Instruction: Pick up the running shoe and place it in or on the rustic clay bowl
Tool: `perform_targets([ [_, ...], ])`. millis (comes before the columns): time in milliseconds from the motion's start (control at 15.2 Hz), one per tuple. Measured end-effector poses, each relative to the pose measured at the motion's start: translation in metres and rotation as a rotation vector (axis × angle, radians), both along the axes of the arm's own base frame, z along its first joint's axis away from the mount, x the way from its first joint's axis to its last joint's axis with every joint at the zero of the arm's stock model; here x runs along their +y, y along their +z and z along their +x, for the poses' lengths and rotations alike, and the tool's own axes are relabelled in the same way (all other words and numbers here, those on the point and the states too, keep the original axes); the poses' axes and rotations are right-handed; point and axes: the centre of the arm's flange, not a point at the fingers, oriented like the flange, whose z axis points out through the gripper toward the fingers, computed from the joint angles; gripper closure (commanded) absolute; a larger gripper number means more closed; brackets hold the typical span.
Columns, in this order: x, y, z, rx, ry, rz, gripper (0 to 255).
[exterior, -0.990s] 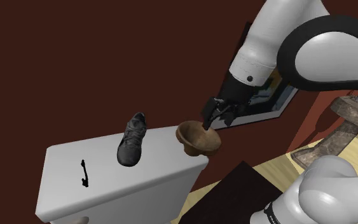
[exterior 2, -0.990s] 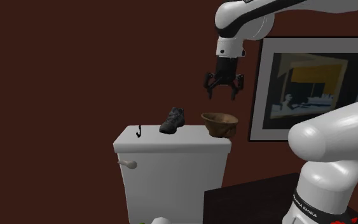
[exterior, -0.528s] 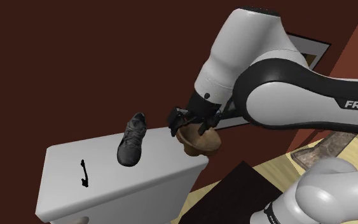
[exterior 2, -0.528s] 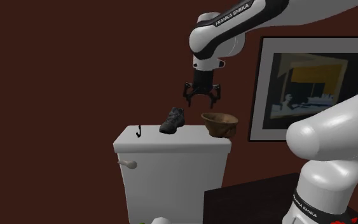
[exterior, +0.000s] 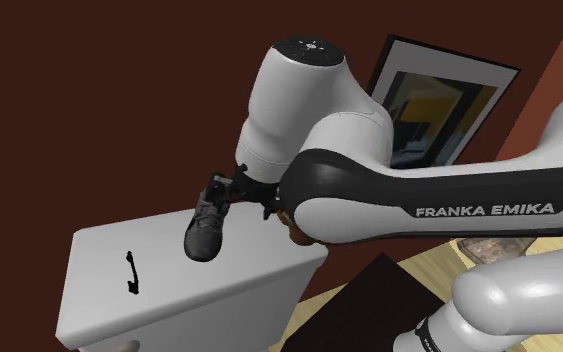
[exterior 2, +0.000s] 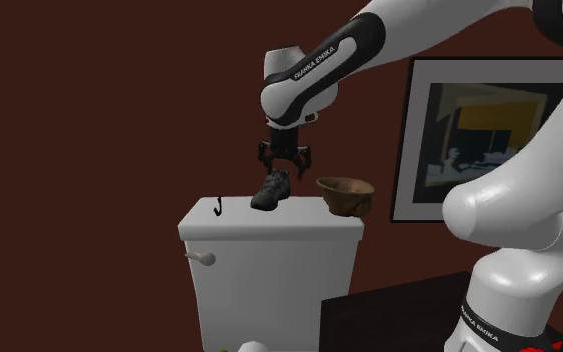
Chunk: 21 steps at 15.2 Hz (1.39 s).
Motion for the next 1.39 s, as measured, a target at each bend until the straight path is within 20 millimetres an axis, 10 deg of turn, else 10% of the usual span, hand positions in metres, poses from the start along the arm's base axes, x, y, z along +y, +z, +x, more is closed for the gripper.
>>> perform_targets([
  [396,0.043,-0.031,0.046,-0.076,-0.131,-0.017,0],
  [1254,0.04,-0.065,0.062,-0.081,-0.142,-0.015,0],
  [1320,0.04,-0.065,0.062,-0.081,-0.142,-0.015,255],
  [1386,0.04,-0.065,0.063,-0.082,-0.141,-0.014,255],
])
